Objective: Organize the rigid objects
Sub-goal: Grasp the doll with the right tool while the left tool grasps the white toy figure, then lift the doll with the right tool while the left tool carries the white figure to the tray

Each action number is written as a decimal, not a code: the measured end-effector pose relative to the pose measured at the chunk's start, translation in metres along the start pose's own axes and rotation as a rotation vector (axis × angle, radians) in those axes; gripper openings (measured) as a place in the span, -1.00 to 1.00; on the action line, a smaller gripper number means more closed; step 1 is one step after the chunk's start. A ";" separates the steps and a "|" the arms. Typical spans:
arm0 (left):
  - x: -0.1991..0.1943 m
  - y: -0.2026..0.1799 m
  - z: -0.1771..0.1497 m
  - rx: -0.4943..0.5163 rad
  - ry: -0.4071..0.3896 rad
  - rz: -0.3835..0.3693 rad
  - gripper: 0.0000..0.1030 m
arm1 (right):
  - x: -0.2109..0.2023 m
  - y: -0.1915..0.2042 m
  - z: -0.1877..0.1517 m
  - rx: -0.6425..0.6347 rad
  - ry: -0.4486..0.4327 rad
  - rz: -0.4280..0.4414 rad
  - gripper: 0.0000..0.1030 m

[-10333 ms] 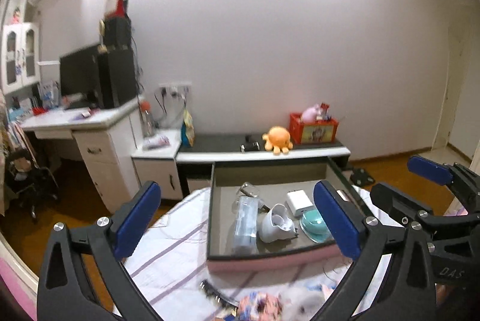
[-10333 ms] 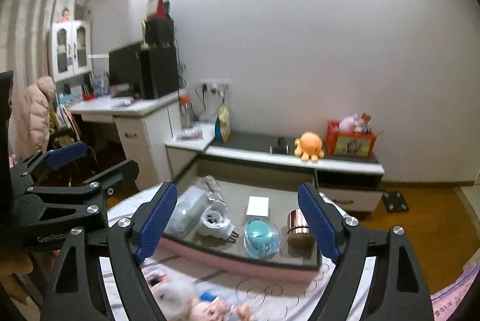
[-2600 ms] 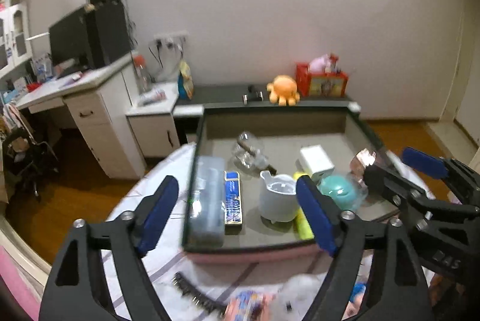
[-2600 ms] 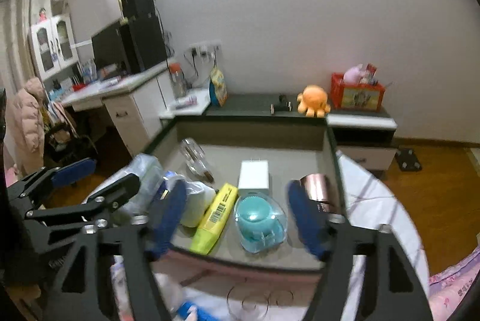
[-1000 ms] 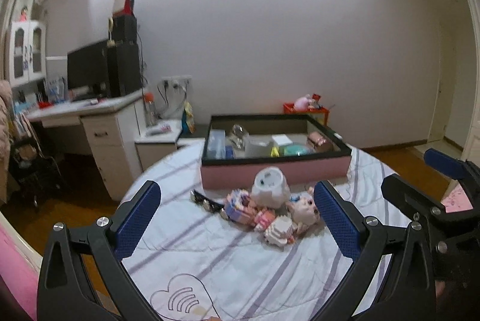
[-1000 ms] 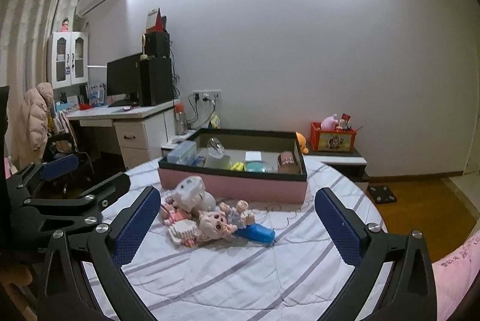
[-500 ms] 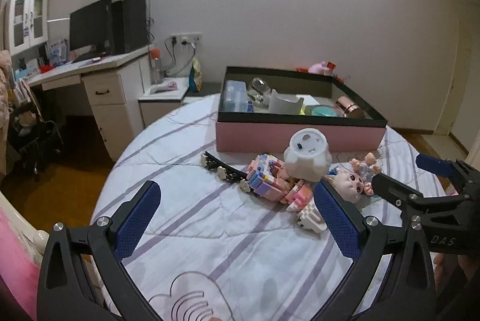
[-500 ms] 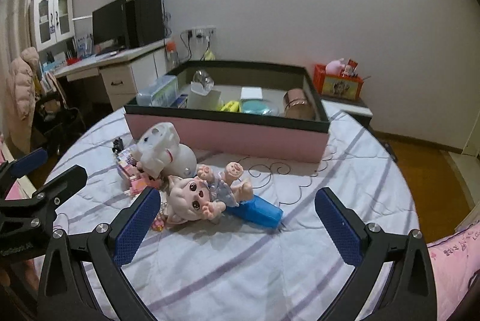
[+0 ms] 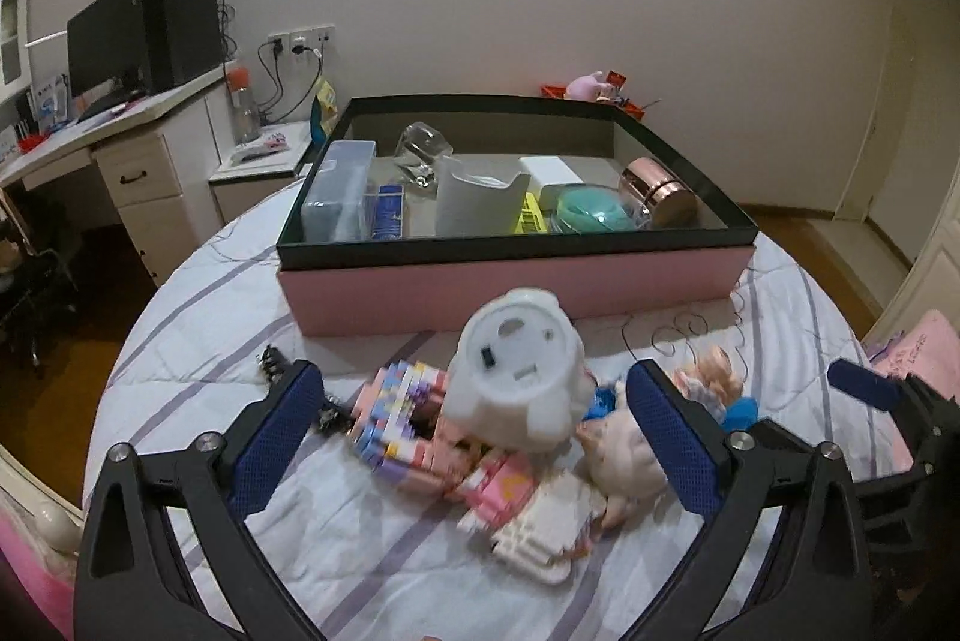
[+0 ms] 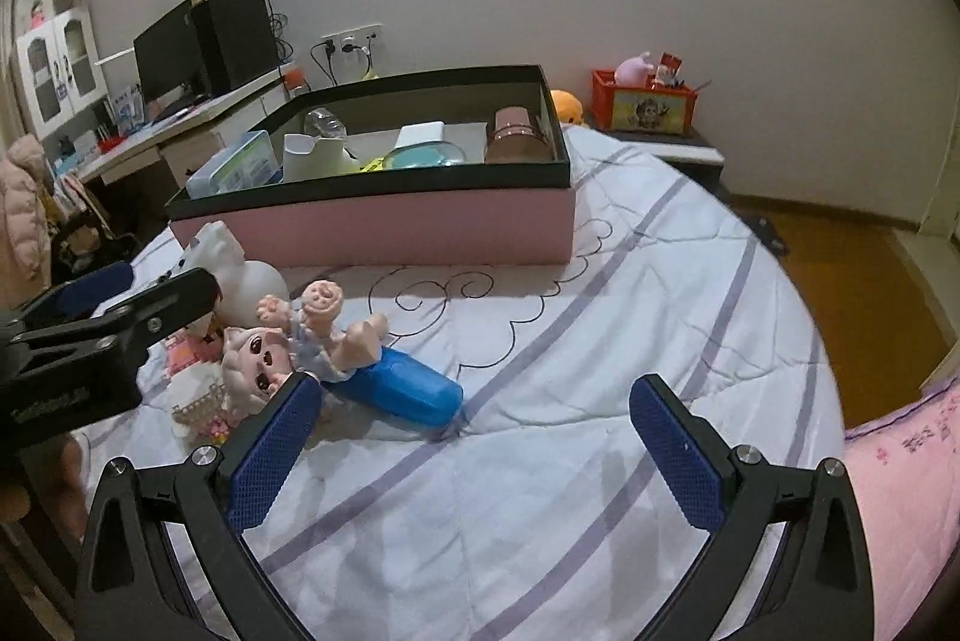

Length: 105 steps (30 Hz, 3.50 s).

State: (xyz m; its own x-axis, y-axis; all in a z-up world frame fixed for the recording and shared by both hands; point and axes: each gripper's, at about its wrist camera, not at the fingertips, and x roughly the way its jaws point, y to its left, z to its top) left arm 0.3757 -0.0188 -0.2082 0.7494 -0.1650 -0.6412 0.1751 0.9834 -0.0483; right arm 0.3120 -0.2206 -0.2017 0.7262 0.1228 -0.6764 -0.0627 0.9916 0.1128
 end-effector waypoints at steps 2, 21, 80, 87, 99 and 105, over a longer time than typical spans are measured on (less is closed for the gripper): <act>0.006 -0.001 0.002 0.005 0.022 -0.003 0.57 | 0.002 -0.001 0.001 0.003 0.004 0.011 1.00; -0.018 0.000 0.005 0.042 -0.045 -0.003 -0.08 | 0.010 0.013 0.006 -0.047 0.012 -0.007 1.00; -0.160 -0.005 -0.007 0.021 -0.384 0.068 -0.07 | -0.132 0.077 0.020 -0.131 -0.419 0.071 0.57; -0.169 -0.008 0.006 0.036 -0.430 0.106 -0.07 | -0.138 0.075 0.029 -0.135 -0.467 0.060 0.57; -0.164 -0.012 0.035 0.079 -0.495 0.152 -0.08 | -0.135 0.076 0.055 -0.142 -0.540 0.045 0.57; -0.138 -0.011 0.055 0.106 -0.491 0.162 -0.08 | -0.117 0.075 0.073 -0.152 -0.542 0.037 0.57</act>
State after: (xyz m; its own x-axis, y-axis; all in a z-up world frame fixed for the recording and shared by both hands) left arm 0.3056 -0.0107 -0.0767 0.9787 -0.0530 -0.1985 0.0771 0.9903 0.1156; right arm 0.2723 -0.1633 -0.0616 0.9670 0.1594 -0.1987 -0.1635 0.9865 -0.0044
